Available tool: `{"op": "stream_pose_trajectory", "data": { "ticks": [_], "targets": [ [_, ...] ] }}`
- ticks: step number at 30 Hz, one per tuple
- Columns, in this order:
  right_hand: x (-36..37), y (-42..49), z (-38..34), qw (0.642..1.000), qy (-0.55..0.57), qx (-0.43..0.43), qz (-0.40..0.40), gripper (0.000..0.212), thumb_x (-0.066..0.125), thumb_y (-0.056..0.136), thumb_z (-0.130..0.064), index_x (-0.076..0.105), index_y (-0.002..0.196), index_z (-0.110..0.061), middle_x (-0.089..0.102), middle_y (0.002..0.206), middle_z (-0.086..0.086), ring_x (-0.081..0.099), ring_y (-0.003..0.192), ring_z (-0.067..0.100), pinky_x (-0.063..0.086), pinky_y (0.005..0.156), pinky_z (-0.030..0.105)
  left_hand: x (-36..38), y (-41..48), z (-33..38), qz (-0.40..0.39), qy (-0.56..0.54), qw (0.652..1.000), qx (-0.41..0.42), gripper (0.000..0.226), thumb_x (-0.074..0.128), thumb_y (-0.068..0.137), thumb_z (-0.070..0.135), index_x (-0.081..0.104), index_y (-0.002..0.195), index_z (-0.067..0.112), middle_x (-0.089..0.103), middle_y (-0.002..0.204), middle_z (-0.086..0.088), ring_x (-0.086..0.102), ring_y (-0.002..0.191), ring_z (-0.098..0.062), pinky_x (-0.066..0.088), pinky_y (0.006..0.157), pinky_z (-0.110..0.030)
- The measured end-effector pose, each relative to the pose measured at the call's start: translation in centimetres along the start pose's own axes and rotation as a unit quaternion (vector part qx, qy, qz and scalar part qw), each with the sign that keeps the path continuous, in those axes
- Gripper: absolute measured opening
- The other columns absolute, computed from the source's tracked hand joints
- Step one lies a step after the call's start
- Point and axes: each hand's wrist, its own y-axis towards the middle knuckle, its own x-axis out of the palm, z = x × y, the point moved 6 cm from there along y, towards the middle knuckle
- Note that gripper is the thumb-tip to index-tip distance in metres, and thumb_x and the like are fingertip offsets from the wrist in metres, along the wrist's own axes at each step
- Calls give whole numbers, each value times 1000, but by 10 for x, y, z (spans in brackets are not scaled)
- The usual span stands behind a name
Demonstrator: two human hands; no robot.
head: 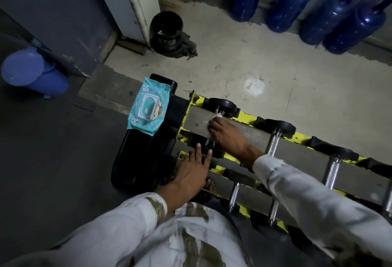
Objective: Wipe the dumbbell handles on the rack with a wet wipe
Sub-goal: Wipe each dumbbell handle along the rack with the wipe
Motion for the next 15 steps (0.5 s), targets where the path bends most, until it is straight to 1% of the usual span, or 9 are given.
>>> {"op": "stream_pose_trajectory", "data": {
  "ticks": [1, 3, 4, 5, 6, 8, 9, 12, 15],
  "targets": [
    [0, 5, 8, 1000, -18, -16, -14, 32, 48, 95, -15, 65, 121, -4, 61, 118, 11, 51, 117, 31, 52, 89, 40, 0, 0, 0, -1, 0, 1000, 0, 87, 50, 105, 31, -12, 162, 10, -10, 164, -37, 20, 153, -47, 23, 124, -49],
    [-3, 16, 28, 999, -37, 7, -21, 40, 34, 97, -18, 65, 119, -5, 60, 117, 12, 50, 118, 32, 51, 89, 43, -1, -1, 2, -3, 5, 1000, 0, 91, 53, 103, 30, -13, 163, 10, -10, 164, -37, 19, 153, -47, 24, 124, -49],
    [-2, 20, 29, 999, -38, 12, -29, 42, 30, 97, -19, 65, 117, -5, 60, 115, 13, 49, 118, 33, 51, 89, 44, -2, -1, 3, -2, 8, 1000, -1, 92, 54, 103, 30, -12, 163, 9, -10, 163, -37, 19, 153, -47, 23, 124, -49],
    [1, 22, 22, 998, -36, -4, -50, 41, 31, 97, -18, 66, 114, -5, 62, 113, 13, 50, 117, 34, 51, 90, 45, -3, -1, 3, -2, 9, 1000, -2, 93, 55, 102, 30, -12, 163, 9, -10, 164, -37, 18, 153, -46, 23, 124, -49],
    [5, 24, 11, 996, -37, -33, -80, 35, 36, 98, -17, 67, 110, -6, 64, 110, 13, 53, 114, 34, 50, 93, 44, -5, -2, 4, -4, 9, 1000, -2, 93, 56, 102, 29, -12, 163, 10, -10, 164, -37, 17, 153, -46, 22, 124, -49],
    [8, 28, -5, 986, -43, -95, -132, 22, 51, 98, -16, 70, 107, -10, 68, 108, 9, 58, 108, 31, 48, 95, 41, -6, -3, 4, -3, 6, 1000, -6, 91, 55, 101, 26, -9, 163, 10, -9, 164, -37, 16, 154, -46, 21, 125, -50],
    [5, 33, -5, 983, -52, -101, -145, 21, 52, 98, -18, 70, 108, -13, 69, 108, 7, 60, 106, 30, 47, 95, 40, -7, -3, 4, 2, 5, 1000, -7, 88, 53, 101, 24, -7, 164, 10, -9, 164, -37, 16, 154, -46, 21, 125, -50],
    [-2, 49, 3, 979, -86, -57, -175, 26, 46, 101, -20, 69, 111, -13, 69, 110, 8, 60, 106, 29, 46, 98, 40, -7, -5, 5, 17, 6, 1000, -7, 77, 49, 103, 20, 4, 164, 8, -7, 164, -37, 18, 153, -46, 22, 124, -49],
    [8, 45, -18, 967, -53, -50, -245, 23, 53, 99, -20, 70, 112, -12, 70, 109, 10, 65, 103, 32, 52, 94, 43, -8, -8, 4, 33, 7, 999, -13, 70, 48, 104, 20, 14, 163, 7, 2, 165, -37, 24, 151, -46, 25, 121, -47]
  ]
}}
